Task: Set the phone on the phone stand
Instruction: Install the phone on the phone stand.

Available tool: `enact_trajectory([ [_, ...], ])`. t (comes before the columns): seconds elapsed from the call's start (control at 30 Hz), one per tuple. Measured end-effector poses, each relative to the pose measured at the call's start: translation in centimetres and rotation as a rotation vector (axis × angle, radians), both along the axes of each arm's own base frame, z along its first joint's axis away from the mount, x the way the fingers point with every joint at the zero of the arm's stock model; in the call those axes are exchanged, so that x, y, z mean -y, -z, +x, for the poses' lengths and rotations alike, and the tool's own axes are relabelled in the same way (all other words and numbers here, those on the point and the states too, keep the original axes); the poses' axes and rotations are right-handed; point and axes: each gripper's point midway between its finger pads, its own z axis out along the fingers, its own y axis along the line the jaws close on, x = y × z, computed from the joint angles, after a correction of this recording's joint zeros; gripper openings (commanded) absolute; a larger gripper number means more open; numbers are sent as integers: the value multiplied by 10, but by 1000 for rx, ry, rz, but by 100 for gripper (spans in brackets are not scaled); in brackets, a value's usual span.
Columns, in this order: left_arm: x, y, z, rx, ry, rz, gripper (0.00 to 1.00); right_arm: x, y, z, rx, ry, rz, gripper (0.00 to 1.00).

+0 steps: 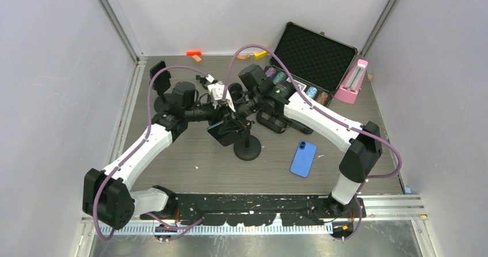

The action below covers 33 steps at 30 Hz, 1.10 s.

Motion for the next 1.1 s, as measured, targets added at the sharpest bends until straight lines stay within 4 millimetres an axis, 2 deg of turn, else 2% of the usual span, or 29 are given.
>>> enact_trajectory([
  [0.17,-1,1,0,-2,-4,-3,0,2,6,4,5,15,-12,0],
  [0.4,-4,1,3,10,-47,-13,0,17,37,5,-47,98,-63,0],
  [0.6,-4,0,8,13,-79,-20,0,29,27,17,-27,171,-6,0],
  [1.1,-8,0,15,34,-134,-22,0,27,19,24,-142,225,72,0],
])
